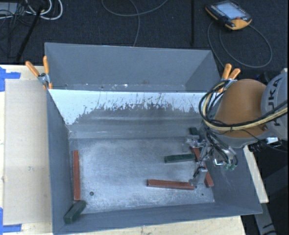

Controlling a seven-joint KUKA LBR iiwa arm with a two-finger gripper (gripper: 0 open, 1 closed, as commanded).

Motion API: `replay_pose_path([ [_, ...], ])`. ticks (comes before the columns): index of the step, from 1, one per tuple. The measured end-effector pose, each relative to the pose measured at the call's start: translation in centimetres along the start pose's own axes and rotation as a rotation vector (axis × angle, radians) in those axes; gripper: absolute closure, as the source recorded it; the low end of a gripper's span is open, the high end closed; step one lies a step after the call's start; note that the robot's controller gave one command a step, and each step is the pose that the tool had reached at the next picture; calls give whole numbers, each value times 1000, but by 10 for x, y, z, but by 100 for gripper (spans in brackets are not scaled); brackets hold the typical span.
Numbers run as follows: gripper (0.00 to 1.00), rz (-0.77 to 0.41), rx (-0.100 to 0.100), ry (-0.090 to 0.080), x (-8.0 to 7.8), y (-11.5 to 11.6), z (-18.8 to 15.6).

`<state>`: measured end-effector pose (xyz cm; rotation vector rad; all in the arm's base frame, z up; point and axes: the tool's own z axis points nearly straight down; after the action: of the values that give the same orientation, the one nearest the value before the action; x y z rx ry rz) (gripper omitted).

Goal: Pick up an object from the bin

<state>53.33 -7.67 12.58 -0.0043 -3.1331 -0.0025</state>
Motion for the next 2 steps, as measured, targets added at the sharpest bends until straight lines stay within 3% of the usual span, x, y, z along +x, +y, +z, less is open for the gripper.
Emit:
replay_pose_path([
  [1,0,-1,1,-4,-1,0,-3],
  [2,0,-75,1,-6,4,1,-13],
])
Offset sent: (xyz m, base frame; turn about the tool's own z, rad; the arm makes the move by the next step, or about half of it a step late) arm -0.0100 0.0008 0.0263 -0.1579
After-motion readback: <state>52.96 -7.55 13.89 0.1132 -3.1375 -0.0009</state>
